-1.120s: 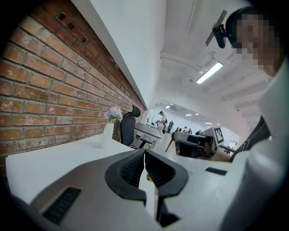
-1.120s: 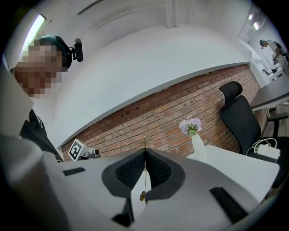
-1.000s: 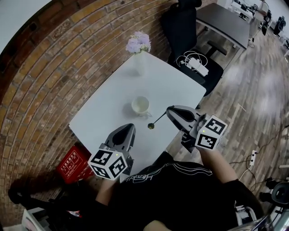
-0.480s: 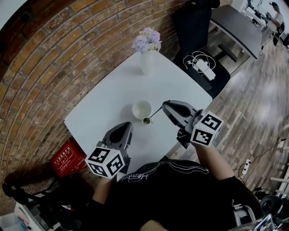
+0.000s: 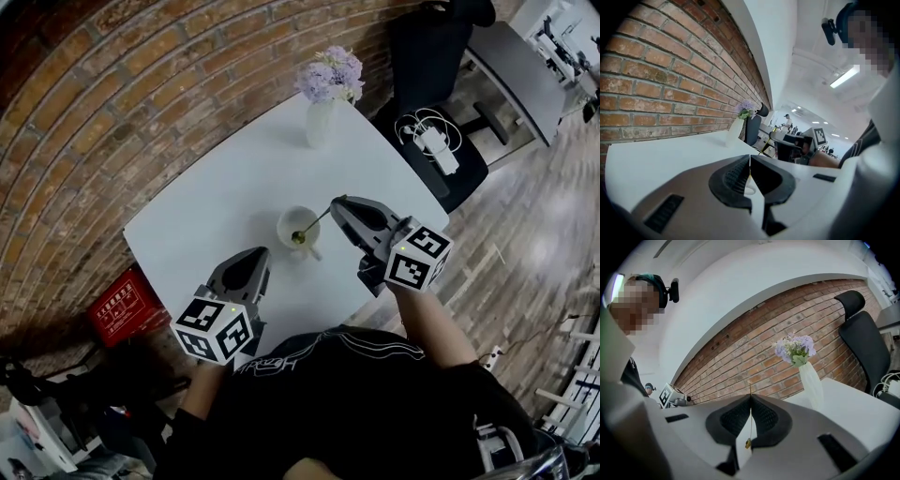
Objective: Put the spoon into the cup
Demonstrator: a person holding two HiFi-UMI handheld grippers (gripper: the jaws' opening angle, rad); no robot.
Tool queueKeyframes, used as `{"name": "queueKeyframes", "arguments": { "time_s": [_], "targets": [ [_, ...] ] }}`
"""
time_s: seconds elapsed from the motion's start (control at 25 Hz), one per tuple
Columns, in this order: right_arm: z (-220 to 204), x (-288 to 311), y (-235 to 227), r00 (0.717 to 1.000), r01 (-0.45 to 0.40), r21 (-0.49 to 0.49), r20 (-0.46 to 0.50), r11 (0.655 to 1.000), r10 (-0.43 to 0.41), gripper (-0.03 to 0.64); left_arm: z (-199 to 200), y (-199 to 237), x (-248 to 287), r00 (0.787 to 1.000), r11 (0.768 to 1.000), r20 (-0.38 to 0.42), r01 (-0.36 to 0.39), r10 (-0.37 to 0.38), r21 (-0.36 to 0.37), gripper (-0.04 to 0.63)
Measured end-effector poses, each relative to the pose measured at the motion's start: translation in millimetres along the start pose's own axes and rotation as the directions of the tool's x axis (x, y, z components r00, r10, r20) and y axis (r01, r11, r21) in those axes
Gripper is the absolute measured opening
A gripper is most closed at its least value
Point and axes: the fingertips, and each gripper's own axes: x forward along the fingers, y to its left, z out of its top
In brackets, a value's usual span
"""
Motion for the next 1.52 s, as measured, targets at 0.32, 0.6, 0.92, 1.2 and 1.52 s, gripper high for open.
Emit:
{"name": "queueKeyframes", "arguments": {
  "time_s": [0.32, 0.6, 0.92, 1.2, 1.52],
  "targets": [
    [-31.1, 23.3, -30.2, 0.997, 0.010, 0.034, -0.074, 0.999, -0.008, 0.000, -14.1, 17.3, 10.2, 0.999, 0.998, -0.019, -0.044, 0.043, -0.052, 0.008],
    [-62.6, 36.2, -49.0, 0.992, 0.032, 0.048, -0.127, 0.998, -0.026, 0.000, -30.5, 34.8, 20.7, 0.996, 0.993, -0.055, -0.073, 0.069, -0.089, 0.008],
    [-90.3, 48.2, -61.0, 0.984, 0.033, 0.065, -0.175, 0.997, -0.021, 0.000, -46.2, 48.4, 24.9, 0.992, 0.988, -0.093, -0.101, 0.090, -0.115, 0.008],
    [-103.0, 49.7, -65.5, 0.983, 0.020, 0.075, -0.186, 0.997, -0.005, 0.000, -54.4, 54.2, 27.3, 0.989, 0.984, -0.106, -0.119, 0.105, -0.135, 0.008],
    [-104.1, 50.0, -69.0, 0.984, 0.010, 0.075, -0.176, 0.997, 0.004, 0.000, -56.8, 58.5, 23.7, 0.987, 0.982, -0.112, -0.133, 0.118, -0.137, 0.008]
  ]
}}
